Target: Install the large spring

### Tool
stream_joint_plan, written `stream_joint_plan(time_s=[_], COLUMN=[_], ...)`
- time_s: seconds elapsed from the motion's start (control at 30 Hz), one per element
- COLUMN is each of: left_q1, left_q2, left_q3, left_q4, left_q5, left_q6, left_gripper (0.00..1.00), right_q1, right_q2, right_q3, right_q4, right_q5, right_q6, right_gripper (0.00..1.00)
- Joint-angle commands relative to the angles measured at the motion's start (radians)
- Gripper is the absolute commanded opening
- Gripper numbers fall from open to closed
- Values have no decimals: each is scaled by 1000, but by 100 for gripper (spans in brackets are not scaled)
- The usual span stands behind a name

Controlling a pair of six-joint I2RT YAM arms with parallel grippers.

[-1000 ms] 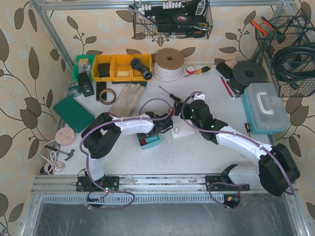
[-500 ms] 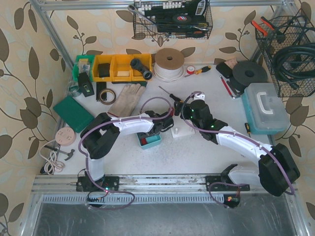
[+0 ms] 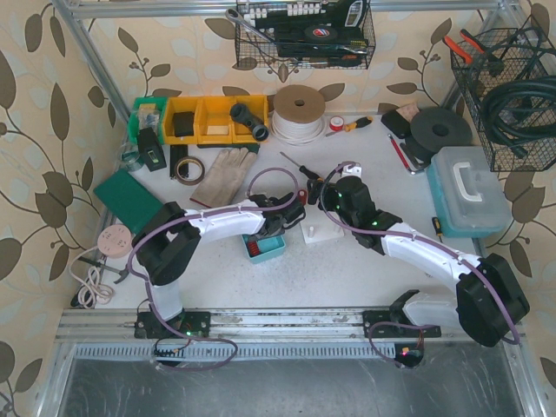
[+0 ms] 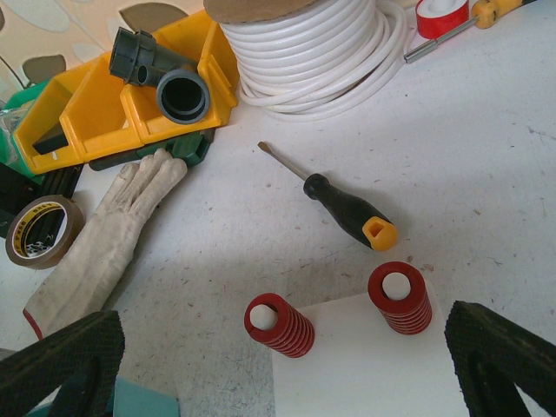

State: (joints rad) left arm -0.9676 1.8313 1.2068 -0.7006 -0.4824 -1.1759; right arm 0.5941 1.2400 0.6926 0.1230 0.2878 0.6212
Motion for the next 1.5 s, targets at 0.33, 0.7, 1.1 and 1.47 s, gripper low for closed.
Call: stream_joint_plan(time_s=[0.33, 0.7, 1.1, 1.47], left_q1=[27, 73, 89, 120], left_q2=[-123, -83, -45, -25], left_q3=[-5, -37, -74, -131], left_q4=[-131, -20, 79, 151], left_q5=[-51, 27, 68, 90], left_q6=[-99, -91, -84, -52], left_gripper=[50, 50, 50, 50], right_q1=[-2, -2, -1, -2], right_q2=[20, 22, 23, 26], right_q3=[38, 40, 42, 44], right_q4=[-9, -11, -12, -13], right_q5=[-7, -10, -13, -17], right_q6=[-3, -6, -8, -9], right_gripper=[99, 99, 99, 99])
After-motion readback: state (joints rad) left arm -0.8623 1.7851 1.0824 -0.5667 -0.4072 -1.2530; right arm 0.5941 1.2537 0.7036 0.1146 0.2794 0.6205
